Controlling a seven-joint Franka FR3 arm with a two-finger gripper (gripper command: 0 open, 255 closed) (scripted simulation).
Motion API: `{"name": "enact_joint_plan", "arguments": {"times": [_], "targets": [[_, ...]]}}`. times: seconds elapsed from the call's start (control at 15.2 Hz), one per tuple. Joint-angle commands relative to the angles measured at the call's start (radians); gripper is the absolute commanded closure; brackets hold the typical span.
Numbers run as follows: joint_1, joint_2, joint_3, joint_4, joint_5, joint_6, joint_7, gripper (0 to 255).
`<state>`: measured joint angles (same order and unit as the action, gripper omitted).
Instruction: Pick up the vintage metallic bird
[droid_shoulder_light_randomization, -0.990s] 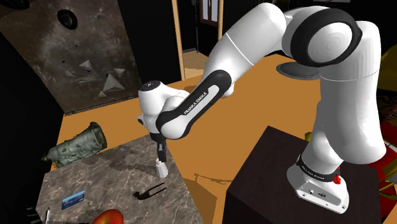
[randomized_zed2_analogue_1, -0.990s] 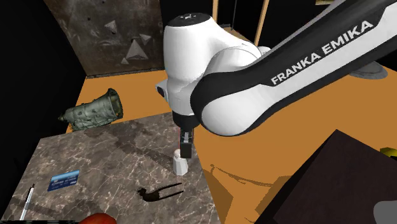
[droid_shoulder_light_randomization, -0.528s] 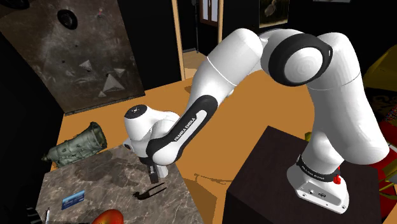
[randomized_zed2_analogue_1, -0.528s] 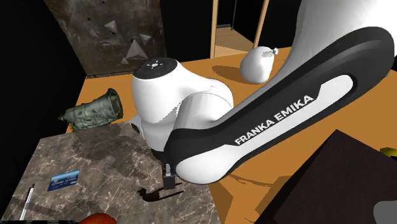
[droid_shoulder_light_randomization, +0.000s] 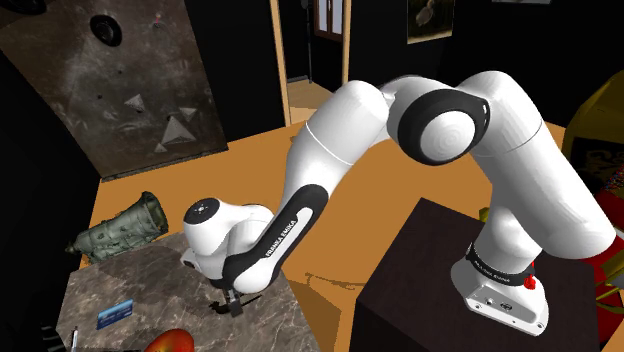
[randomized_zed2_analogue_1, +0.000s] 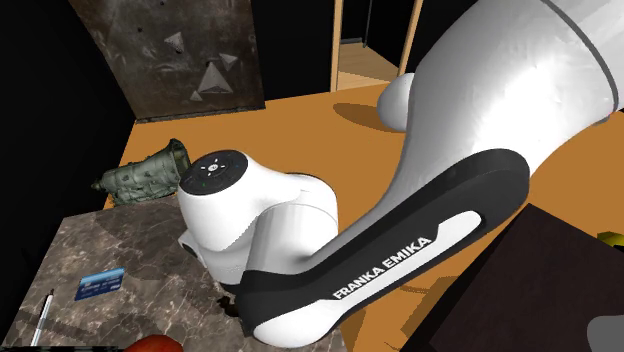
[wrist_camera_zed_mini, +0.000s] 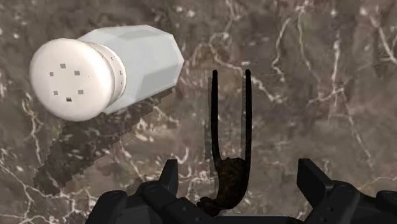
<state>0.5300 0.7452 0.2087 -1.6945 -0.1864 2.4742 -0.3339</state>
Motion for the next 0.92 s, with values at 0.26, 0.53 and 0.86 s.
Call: {"name": "enact_joint_plan", "arguments": {"times": [0.26,0.53,0.86], "targets": [[0.008,0.050,-0.010,0.017,-0.009,0.034,0.004,0],[0.009,0.047,-0.009,0.013,-0.009,0.035,0.006,255],[0.012,0.051,-0.009,0.023,-0.009,0.029,0.007,255]]}}
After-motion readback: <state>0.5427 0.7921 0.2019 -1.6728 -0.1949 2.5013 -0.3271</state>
